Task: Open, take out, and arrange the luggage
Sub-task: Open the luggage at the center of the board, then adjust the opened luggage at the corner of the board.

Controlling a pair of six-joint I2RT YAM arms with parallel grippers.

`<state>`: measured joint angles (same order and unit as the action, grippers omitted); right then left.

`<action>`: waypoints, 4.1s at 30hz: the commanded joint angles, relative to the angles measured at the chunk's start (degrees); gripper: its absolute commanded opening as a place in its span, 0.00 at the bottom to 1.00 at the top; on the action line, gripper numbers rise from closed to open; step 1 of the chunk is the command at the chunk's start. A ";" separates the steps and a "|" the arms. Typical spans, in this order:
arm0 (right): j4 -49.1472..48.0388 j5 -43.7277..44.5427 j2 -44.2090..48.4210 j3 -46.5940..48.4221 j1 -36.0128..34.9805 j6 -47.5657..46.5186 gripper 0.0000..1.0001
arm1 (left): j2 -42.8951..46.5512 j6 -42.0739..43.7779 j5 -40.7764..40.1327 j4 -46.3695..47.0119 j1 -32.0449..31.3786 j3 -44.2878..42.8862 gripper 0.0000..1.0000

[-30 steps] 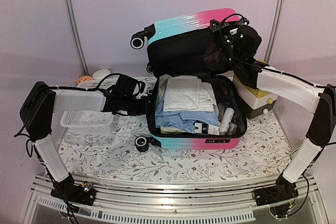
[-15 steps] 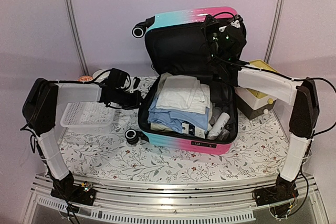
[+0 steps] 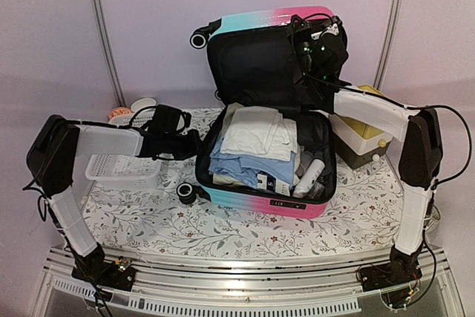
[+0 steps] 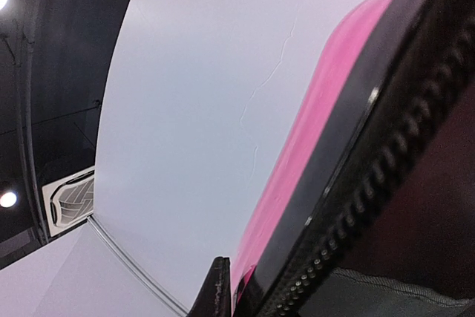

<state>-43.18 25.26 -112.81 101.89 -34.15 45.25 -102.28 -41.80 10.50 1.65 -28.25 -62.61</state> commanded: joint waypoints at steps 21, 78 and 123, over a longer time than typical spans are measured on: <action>5.12 -8.95 -3.48 7.91 3.73 -1.02 0.02 | 10.64 -14.63 -23.49 4.14 -7.49 9.03 0.00; 68.08 -11.48 34.52 -33.63 8.75 -12.40 0.78 | 13.24 -9.87 -26.22 -0.48 -9.02 7.57 0.43; 73.81 -7.94 10.91 -29.40 11.25 -19.28 0.03 | -1.17 14.91 3.35 -15.07 -2.62 -6.82 0.56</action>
<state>33.08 12.84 -98.32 68.71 -24.12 25.87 -101.14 -27.66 13.08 -12.56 -30.50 -67.29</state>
